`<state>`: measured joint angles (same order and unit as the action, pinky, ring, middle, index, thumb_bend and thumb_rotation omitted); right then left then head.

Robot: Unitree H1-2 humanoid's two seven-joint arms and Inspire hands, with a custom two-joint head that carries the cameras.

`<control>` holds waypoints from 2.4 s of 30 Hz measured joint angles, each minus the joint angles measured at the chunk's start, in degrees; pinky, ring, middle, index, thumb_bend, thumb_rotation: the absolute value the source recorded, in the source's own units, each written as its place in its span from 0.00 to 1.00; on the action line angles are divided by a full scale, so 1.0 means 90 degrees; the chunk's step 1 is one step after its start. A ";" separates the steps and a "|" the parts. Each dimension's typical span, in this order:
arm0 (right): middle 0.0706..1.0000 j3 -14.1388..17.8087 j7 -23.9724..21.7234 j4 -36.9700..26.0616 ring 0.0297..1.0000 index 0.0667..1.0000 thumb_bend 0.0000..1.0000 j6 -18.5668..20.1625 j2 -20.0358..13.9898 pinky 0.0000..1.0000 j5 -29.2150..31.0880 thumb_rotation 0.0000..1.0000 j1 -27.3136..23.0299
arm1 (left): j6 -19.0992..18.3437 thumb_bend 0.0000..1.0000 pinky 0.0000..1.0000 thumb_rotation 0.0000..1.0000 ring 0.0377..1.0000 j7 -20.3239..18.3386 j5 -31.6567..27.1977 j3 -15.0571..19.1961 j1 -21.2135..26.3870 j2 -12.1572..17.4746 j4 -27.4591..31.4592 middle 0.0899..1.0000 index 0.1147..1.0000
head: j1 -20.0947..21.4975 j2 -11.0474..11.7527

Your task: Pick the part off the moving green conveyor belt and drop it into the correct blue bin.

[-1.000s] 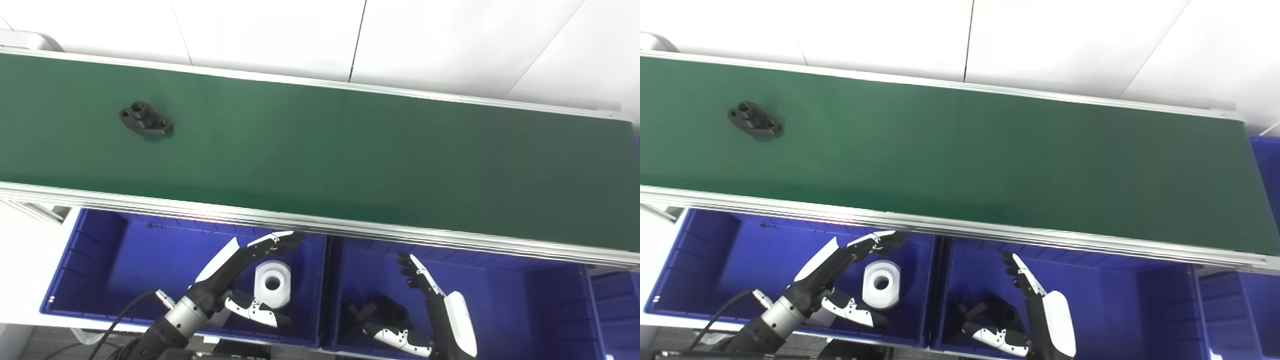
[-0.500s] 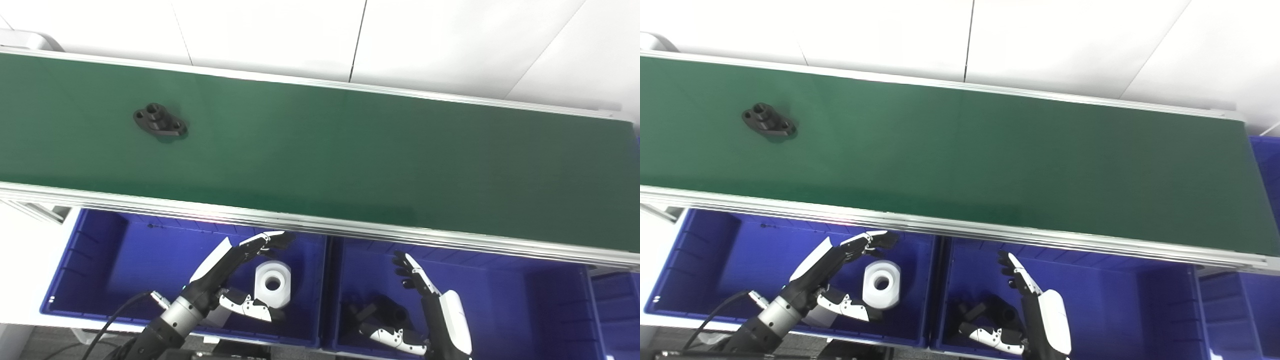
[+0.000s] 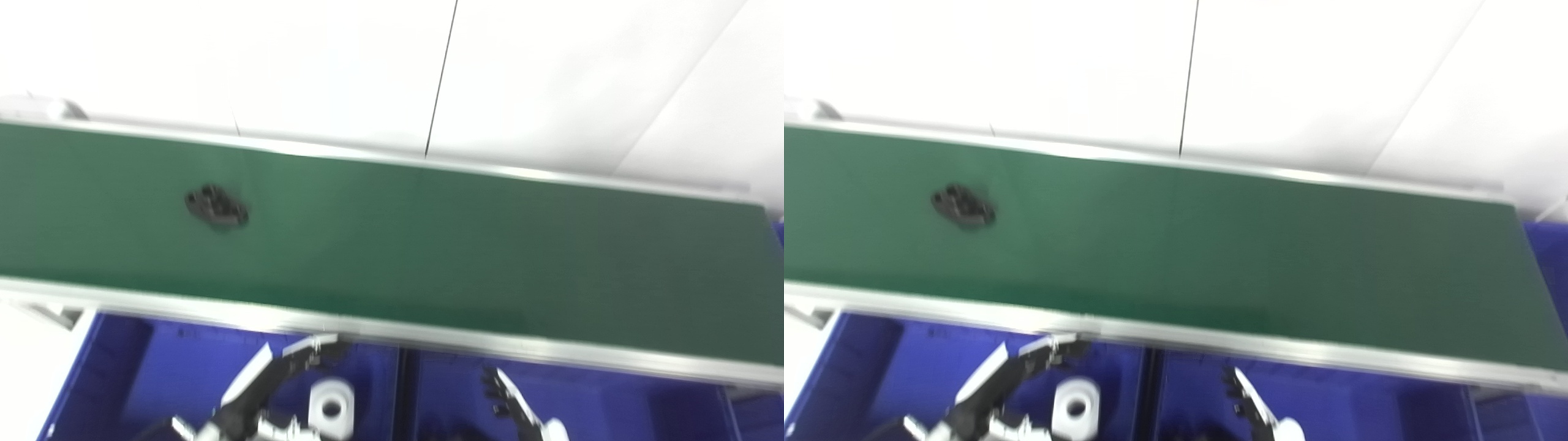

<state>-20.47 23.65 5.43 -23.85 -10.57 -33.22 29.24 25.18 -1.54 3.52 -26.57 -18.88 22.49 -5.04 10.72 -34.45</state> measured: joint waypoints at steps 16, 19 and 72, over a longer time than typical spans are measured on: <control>0.82 -0.0019 0.0175 -0.0153 0.77 0.89 0.91 -0.0002 -0.0080 0.69 -0.0065 0.35 0.0042 | 0.0000 0.96 0.72 0.25 0.79 -0.0055 0.0114 0.0020 -0.0040 -0.0061 0.0121 0.82 0.78 | -0.0194 -0.0381; 0.83 -0.0002 0.0175 -0.0205 0.77 0.89 0.90 -0.0003 -0.0088 0.70 -0.0064 0.35 0.0044 | 0.0000 0.96 0.72 0.23 0.79 0.0026 0.0227 -0.0032 -0.0053 -0.0052 0.0243 0.82 0.77 | -0.0204 -0.0420; 0.77 0.0871 -0.2974 -0.2393 0.73 0.85 0.86 0.1953 -0.0049 0.67 0.0569 0.39 -0.3195 | 0.0000 0.92 0.73 0.27 0.77 -0.0111 0.0296 0.0075 0.0107 -0.0336 0.0276 0.80 0.78 | -0.0741 -0.0743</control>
<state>-12.63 -3.11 -16.11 -6.27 -11.02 -28.10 0.49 25.18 -2.54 6.19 -25.89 -17.92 19.47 -2.56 4.04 -41.14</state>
